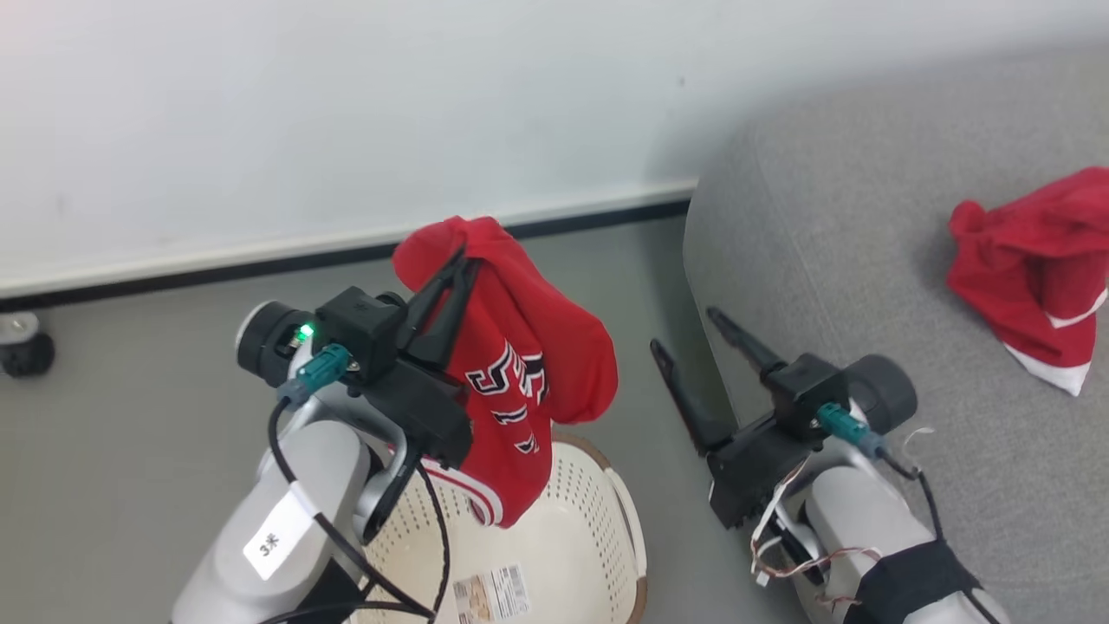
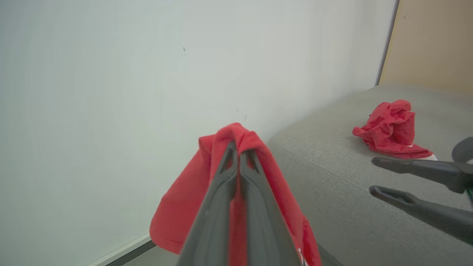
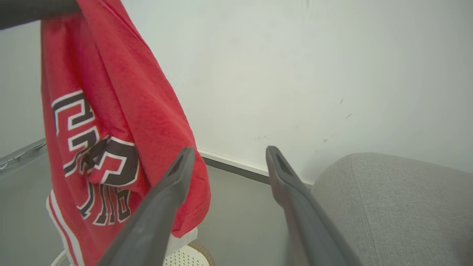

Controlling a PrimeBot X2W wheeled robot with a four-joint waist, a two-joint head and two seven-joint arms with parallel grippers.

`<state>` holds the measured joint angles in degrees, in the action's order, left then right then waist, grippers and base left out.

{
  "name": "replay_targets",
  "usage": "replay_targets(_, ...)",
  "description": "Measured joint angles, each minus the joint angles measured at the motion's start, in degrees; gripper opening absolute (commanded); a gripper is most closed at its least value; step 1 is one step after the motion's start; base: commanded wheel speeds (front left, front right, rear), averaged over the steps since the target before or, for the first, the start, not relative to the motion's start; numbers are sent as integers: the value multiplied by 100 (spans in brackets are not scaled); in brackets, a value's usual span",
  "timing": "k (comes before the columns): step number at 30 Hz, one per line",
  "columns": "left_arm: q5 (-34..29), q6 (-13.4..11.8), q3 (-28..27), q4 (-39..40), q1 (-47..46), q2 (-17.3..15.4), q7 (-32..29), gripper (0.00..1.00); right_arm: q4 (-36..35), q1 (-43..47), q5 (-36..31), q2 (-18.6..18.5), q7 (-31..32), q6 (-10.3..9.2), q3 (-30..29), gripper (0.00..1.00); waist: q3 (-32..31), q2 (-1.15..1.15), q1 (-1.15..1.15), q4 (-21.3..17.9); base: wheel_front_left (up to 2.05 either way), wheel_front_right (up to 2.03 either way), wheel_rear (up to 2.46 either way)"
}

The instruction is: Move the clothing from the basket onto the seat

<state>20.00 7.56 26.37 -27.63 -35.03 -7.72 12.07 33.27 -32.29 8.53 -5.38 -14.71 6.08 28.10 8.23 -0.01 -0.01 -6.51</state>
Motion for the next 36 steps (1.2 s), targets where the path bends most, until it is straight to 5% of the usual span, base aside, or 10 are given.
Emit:
replay_targets(11, 202, 0, 411, 211, 168, 220, -347, 0, 846, 25, 166, 129, 1, 99, 723, 100, -913, 0, -1, 252, 0, 0, 0)
replay_targets(27, 398, 0, 745, 1025, 470, 243, -697, 0, 1306, -428, 595, 172, 1, 105, 2297, 100, -1294, 1, 0, 747, 0, 0, 0)
replay_targets(28, 413, 0, 767, 1049, 485, 244, -714, 0, 1327, -487, 637, 176, 0, 105, 2317, 85, -1301, 1, 0, 763, 0, 0, 0)
replay_targets(29, 413, 0, 767, 1116, 510, 243, -745, 0, 1330, -541, 684, 175, 0, 105, 2347, 44, -1307, 1, 0, 777, 0, 0, 0)
replay_targets(30, 413, 0, 767, 1165, 526, 242, -747, 0, 1336, -595, 724, 177, 0, 105, 2376, 34, -1310, 1, 0, 787, 0, 0, 0)
replay_targets(31, 414, 0, 766, 1202, 536, 242, -773, 0, 1341, -638, 762, 180, 0, 105, 2398, 0, -1310, 1, 0, 794, 0, 0, 0)
replay_targets(36, 470, -65, 704, 1307, 680, 188, -845, 0, 1328, -717, 1037, 179, 0, 105, 2475, 0, -1293, 1, 0, 797, 0, 0, 0)
